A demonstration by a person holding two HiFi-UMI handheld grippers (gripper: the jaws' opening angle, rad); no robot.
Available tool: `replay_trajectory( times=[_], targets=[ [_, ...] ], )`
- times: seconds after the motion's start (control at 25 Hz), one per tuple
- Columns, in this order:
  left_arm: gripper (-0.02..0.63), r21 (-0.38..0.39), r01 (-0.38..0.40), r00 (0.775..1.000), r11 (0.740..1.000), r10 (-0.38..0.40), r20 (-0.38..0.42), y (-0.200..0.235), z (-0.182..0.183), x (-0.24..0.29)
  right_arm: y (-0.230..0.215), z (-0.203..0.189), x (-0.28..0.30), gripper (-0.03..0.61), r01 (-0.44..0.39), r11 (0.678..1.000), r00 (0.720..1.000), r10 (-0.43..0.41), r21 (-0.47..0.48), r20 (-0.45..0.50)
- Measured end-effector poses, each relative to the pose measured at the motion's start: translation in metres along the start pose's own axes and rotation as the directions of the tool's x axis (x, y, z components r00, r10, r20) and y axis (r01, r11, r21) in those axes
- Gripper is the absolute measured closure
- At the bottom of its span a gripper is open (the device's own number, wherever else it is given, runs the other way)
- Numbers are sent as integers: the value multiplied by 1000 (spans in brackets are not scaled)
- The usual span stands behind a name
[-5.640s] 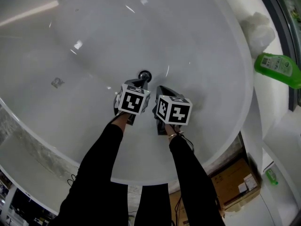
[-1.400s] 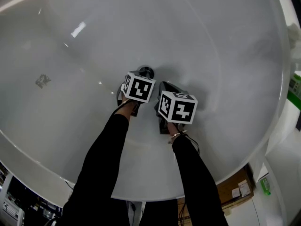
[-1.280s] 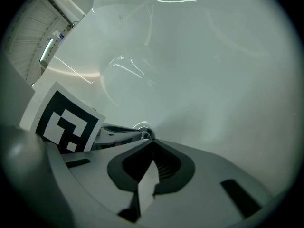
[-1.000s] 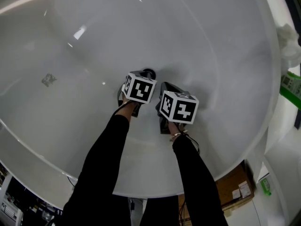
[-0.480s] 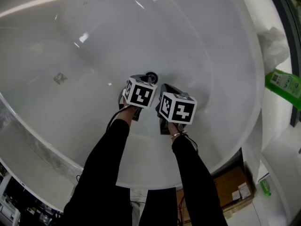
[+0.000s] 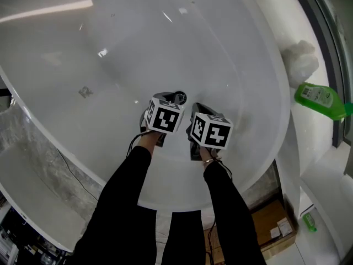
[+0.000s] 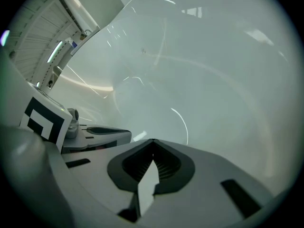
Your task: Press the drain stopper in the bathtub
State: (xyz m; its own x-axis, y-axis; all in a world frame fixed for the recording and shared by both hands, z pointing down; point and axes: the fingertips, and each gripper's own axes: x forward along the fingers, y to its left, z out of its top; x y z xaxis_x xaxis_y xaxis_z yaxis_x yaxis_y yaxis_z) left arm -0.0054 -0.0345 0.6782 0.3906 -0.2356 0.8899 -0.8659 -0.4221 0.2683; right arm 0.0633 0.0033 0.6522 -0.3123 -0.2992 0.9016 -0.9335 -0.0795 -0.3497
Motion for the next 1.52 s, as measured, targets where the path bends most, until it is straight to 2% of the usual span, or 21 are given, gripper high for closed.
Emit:
replay_trajectory(
  times=[0.64, 1.08, 1.52],
  targets=[
    [606, 19, -2, 997, 1000, 0, 76, -27, 17, -75, 18, 7, -61, 577, -20, 999, 998, 21, -26, 51],
    [607, 38, -12, 987, 999, 6, 163, -34, 27, -137, 35, 21, -114, 577, -17, 998, 993, 23, -53, 116],
    [606, 50, -21, 974, 999, 9, 226, -46, 30, -191, 42, 14, -155, 577, -21, 998, 988, 30, -61, 154]
  ],
)
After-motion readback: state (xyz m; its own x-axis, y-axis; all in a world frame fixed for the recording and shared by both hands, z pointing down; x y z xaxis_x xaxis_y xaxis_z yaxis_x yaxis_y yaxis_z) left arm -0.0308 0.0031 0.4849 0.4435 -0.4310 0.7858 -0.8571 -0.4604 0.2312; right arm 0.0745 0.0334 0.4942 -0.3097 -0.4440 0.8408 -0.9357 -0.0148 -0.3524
